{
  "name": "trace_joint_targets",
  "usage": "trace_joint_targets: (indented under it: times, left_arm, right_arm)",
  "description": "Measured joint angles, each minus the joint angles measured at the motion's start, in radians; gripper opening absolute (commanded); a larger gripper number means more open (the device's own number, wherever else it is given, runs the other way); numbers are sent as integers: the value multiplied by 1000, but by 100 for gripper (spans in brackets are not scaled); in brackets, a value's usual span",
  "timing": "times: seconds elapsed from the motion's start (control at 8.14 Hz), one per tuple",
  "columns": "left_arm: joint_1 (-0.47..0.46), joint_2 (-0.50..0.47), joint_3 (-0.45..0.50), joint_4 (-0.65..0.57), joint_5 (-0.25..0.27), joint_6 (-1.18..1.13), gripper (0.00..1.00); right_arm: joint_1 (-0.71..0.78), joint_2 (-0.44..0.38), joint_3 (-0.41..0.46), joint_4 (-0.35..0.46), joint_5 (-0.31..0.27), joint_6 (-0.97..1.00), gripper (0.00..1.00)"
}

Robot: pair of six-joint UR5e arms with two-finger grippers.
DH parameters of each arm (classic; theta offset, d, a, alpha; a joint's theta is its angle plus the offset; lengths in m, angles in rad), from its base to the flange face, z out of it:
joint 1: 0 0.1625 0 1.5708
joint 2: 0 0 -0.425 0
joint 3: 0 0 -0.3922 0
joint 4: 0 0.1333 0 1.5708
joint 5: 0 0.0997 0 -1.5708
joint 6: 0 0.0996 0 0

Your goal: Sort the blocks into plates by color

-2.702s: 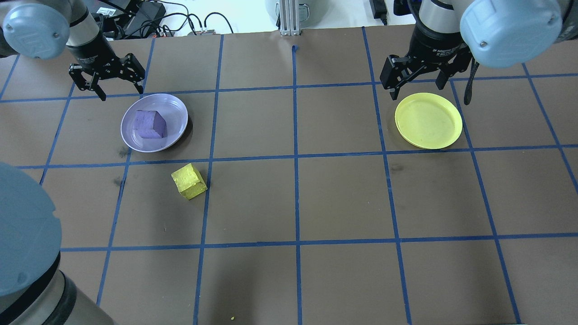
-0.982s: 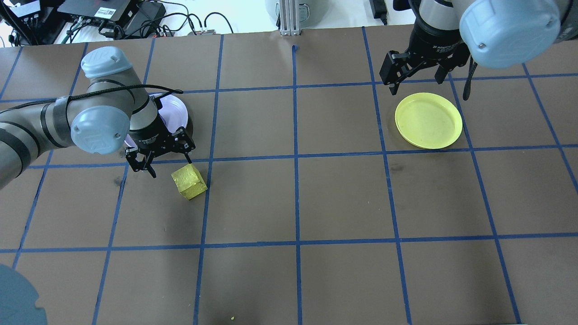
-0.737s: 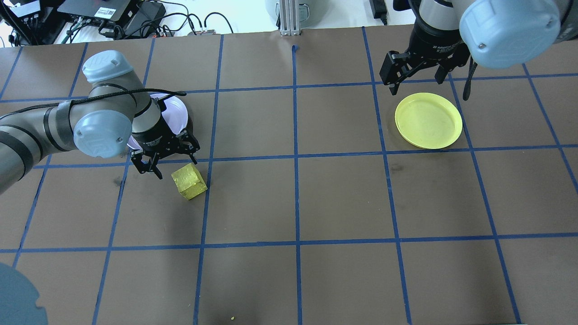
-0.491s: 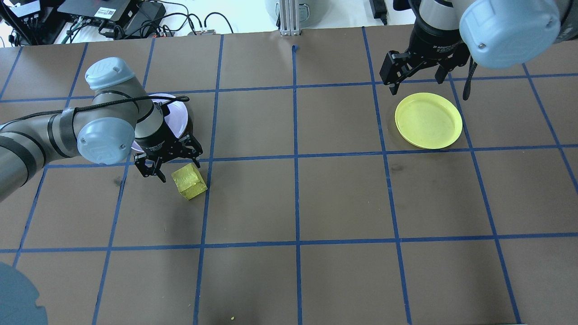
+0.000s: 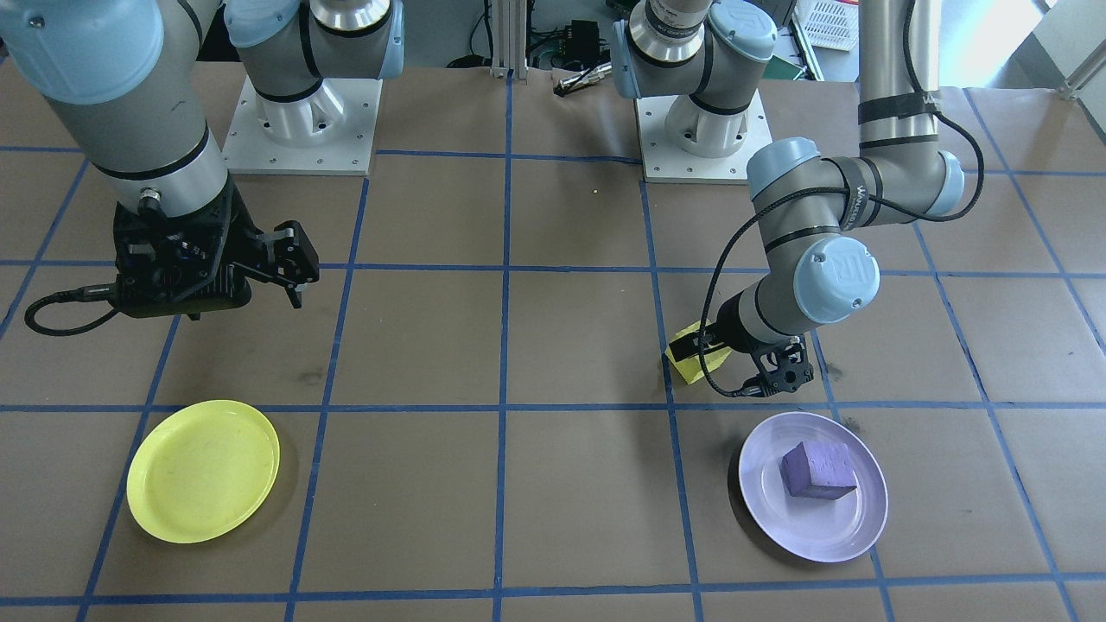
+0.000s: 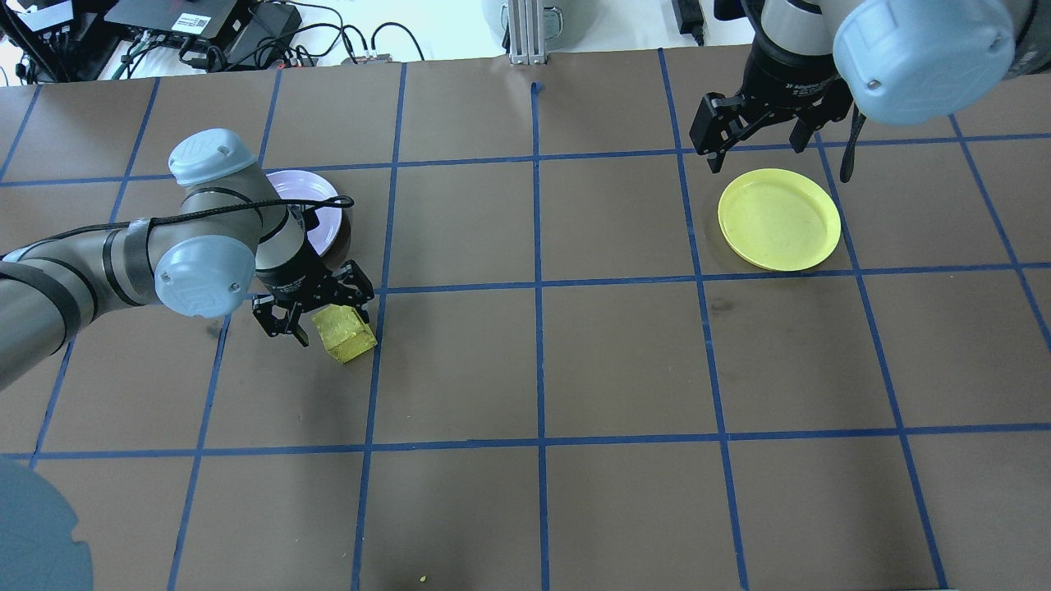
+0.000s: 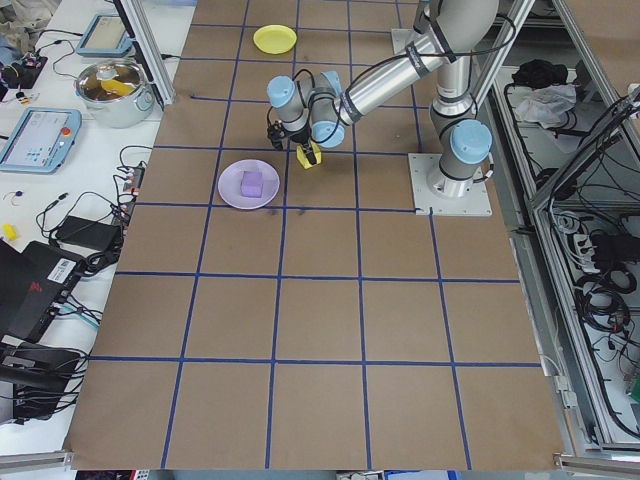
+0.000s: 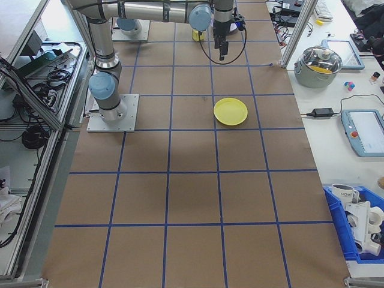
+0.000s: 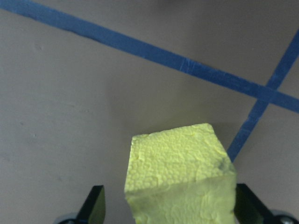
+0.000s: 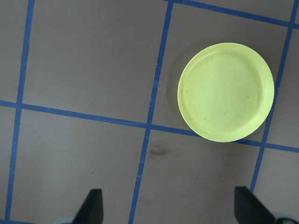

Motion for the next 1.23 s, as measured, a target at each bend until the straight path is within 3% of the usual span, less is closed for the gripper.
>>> trace_joint_targets:
  times: [0.12, 0.37, 0.61, 0.86, 0.98, 1.11, 1.23]
  left_arm:
    - [0, -8, -12, 42, 1, 1, 31]
    - [0, -13, -19, 79, 6, 8, 21]
    - [-3, -2, -17, 77, 0, -5, 21]
    - [-41, 39, -11, 21, -45, -84, 22]
    - [-97, 68, -6, -17, -75, -138, 24]
    - [-170, 85, 16, -38, -86, -185, 35]
    - [-251, 84, 62, -50, -71, -210, 33]
  right_arm:
    - [0, 1, 0, 0, 0, 0, 100]
    - [0, 2, 0, -2, 2, -1, 100]
    - [0, 3, 0, -7, 2, -2, 100]
    - [0, 3, 0, -9, 2, -2, 100]
    - [0, 3, 0, -10, 2, -2, 100]
    - [0, 3, 0, -12, 2, -2, 100]
    - [0, 3, 0, -15, 3, -2, 100]
